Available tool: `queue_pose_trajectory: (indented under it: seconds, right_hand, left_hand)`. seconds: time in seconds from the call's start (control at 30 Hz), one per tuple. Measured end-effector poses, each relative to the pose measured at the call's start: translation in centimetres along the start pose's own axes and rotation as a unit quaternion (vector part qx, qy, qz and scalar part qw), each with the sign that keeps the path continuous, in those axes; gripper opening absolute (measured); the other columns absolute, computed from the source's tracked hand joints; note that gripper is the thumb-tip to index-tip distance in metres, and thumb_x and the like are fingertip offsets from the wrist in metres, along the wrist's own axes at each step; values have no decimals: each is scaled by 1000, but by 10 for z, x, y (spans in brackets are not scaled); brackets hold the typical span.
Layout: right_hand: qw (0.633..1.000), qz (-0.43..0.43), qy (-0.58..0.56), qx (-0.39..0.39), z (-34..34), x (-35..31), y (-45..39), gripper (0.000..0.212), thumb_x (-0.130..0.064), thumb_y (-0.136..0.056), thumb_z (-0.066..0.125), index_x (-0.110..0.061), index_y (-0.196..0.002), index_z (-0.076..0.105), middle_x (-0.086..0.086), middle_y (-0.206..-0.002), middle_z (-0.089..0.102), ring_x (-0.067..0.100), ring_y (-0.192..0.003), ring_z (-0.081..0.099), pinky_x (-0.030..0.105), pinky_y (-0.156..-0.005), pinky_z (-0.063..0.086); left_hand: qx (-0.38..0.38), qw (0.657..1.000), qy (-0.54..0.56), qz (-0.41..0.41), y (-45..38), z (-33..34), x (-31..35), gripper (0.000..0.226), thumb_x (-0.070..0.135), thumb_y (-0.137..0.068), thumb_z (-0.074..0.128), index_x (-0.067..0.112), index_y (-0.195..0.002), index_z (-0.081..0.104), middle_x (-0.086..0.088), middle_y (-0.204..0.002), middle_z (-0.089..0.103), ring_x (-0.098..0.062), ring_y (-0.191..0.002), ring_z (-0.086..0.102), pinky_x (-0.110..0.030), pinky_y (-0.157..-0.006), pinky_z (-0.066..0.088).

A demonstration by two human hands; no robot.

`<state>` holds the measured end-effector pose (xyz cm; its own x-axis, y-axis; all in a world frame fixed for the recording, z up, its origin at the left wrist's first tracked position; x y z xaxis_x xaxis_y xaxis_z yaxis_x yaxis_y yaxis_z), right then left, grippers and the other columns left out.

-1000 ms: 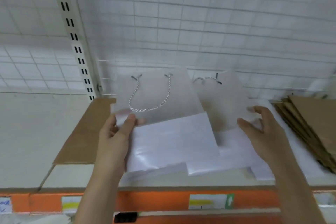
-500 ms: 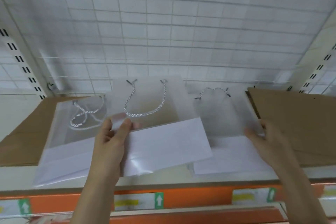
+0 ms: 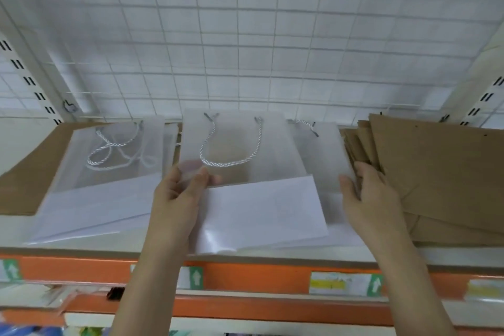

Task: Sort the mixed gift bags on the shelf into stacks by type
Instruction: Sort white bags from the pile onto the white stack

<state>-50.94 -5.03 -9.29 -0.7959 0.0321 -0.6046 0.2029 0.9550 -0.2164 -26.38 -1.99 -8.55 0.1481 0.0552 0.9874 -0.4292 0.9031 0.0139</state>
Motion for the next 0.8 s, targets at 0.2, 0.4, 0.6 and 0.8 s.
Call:
queue_pose_trajectory:
  seconds: [0.2,0.4,0.6,0.8]
  right_hand:
    - [998,-30,-28,37,-22,6,10,39,-22,-96,43,-9,-133,45,10,-126,55,25,-116,51,31,-93,38]
    - [998,-30,-7,48,-17,18,14,31,-18,-91,52,-10,-122,55,9,-107,62,25,-97,58,31,-80,43]
    - [998,-31,25,45,-6,12,13,37,-17,-90,56,-9,-126,54,12,-116,57,26,-100,56,28,-81,40]
    - [997,-44,33,54,9,-14,8,32,-18,-88,59,-7,-118,59,14,-115,61,33,-105,56,42,-88,47]
  left_hand:
    - [-52,994,-96,26,-12,59,-15,15,23,-90,58,18,-104,59,7,-71,71,-11,-66,59,-25,-62,46]
    - [-31,926,-337,166,-8,85,-33,65,16,-85,63,8,-142,31,-10,-116,52,-24,-93,54,-7,-71,33]
    - [-55,805,-559,190,-11,81,-56,32,32,-91,49,8,-111,56,-15,-133,45,-34,-119,39,-37,-95,30]
    - [-109,835,-487,230,-22,45,-24,49,45,-87,43,10,-114,63,-10,-109,65,-33,-100,56,-35,-87,43]
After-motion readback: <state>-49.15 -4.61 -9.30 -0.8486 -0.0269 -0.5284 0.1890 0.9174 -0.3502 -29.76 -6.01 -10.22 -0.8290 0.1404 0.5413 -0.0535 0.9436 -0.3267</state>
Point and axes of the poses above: each hand's wrist, its own y-axis away from the middle knuckle, its own z-axis out of the palm, x = y × z, the point moved 1 cm from there along -y, towards the middle knuckle
